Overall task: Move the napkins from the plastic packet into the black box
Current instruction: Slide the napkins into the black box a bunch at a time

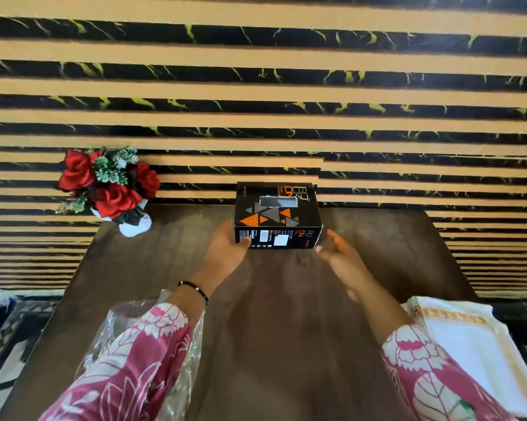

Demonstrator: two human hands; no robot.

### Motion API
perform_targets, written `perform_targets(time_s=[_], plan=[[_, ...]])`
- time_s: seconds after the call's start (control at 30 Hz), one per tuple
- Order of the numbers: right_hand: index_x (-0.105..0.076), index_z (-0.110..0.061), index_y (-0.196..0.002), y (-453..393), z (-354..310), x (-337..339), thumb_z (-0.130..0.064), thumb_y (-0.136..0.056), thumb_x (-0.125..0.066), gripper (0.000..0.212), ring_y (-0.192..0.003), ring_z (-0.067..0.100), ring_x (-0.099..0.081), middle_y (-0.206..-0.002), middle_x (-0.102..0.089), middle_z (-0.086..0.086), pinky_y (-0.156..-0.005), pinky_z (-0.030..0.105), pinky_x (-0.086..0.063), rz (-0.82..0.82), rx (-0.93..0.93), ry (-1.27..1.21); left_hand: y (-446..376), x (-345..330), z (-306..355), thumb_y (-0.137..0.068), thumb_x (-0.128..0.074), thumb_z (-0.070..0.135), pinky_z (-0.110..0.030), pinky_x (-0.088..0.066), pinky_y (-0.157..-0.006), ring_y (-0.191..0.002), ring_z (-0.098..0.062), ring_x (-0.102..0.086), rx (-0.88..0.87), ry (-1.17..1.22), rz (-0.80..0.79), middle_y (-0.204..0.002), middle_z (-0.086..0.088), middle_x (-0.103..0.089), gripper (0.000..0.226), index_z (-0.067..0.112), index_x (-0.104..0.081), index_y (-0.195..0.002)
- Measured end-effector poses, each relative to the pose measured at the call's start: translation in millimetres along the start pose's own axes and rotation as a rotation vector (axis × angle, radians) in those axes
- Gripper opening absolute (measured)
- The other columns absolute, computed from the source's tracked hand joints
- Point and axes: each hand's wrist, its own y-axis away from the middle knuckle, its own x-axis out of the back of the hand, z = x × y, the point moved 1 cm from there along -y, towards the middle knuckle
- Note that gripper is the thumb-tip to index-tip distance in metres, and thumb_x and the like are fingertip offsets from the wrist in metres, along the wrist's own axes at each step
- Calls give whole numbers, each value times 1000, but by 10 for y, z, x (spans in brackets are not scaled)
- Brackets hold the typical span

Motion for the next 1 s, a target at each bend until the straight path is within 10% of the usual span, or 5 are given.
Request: perform_targets(time_s=[1.0], plan=[[-59,-21,-119,1737,1121,310,-10,-93,-50,30,-106,23,-60,-113,-63,0,-78,31,-48,-108,-25,-248,1981,-237,-976,-90,-55,21,-28,-41,-77,-87,-25,-59,-123,-168,236,-117,-8,-60,32,12,-53,-120]])
